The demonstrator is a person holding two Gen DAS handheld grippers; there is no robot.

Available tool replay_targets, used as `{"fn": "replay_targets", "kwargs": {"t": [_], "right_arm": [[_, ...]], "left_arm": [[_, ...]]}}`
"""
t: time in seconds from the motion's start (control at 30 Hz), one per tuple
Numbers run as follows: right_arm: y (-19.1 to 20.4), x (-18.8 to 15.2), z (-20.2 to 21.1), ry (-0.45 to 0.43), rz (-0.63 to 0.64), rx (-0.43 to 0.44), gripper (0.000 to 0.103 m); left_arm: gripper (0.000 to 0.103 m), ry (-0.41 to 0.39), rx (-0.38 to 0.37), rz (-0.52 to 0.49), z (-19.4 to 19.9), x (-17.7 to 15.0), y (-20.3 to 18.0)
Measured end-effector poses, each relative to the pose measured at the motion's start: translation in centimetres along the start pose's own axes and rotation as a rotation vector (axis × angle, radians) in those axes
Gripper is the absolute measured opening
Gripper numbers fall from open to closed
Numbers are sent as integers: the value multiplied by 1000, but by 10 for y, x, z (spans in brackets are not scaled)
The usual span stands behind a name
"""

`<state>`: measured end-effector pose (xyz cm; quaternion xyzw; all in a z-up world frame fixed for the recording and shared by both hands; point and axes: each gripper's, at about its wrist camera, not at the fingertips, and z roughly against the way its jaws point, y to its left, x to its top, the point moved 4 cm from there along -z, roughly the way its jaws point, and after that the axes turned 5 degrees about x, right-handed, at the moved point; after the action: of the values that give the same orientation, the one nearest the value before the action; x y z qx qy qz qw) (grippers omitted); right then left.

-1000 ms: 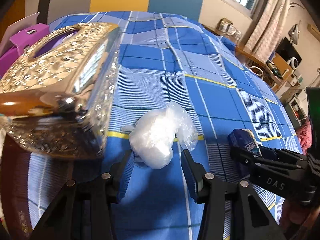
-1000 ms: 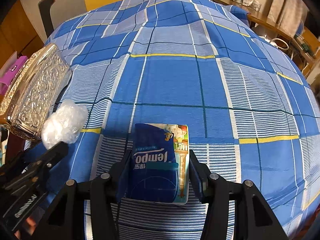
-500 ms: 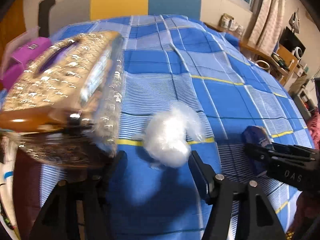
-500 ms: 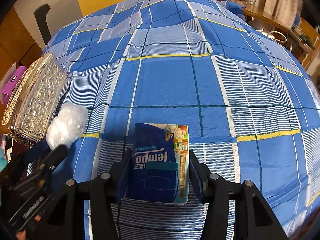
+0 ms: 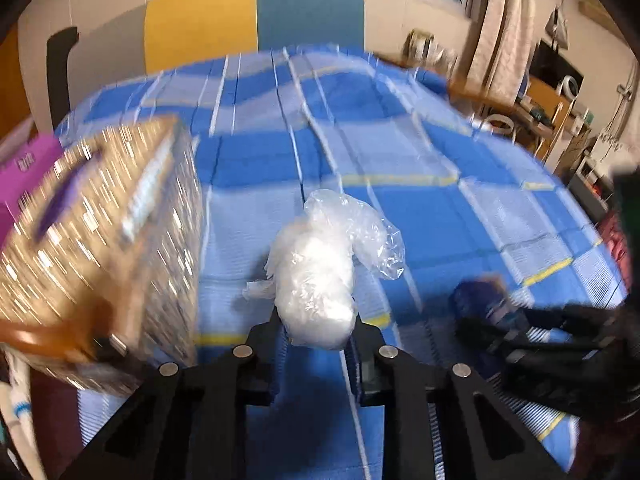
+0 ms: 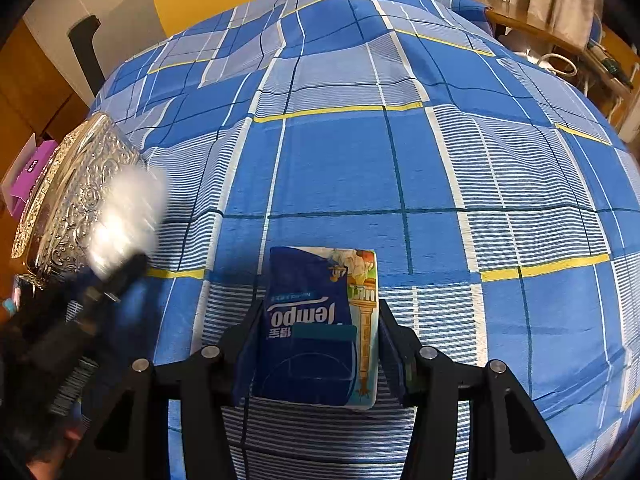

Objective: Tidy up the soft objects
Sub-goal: 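Lower the left gripper onto the clear plastic bag of cotton and close, then carry the plastic bag over the gold tray with the left gripper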

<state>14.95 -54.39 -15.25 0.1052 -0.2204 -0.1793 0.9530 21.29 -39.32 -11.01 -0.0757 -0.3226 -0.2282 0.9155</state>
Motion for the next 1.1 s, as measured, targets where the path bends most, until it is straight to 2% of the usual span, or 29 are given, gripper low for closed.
{"fn": "replay_targets", "kwargs": {"t": [0.2,0.37,0.5,0.63,0.8,1.1], "right_arm": [[-2,-1,1,-6,-3,10,53],[-2,-2,2,-13,4,16,53],[-3,-2,3,-23,8,22,53],[-4,-3,7,-38,10,24,53],[-3,-3,9,-55,12,24,53],[-5,-3,6,-53,11,9,53]], "left_arm": [[23,-89,-63,71,41,37,28],[23,-134,-52,140,68,52,75],[23,-154,-12,196,83,52,124],[23,-155,17,234,93,42,165],[23,-140,34,259,109,13,210],[23,-104,60,308,134,-46,264]]}}
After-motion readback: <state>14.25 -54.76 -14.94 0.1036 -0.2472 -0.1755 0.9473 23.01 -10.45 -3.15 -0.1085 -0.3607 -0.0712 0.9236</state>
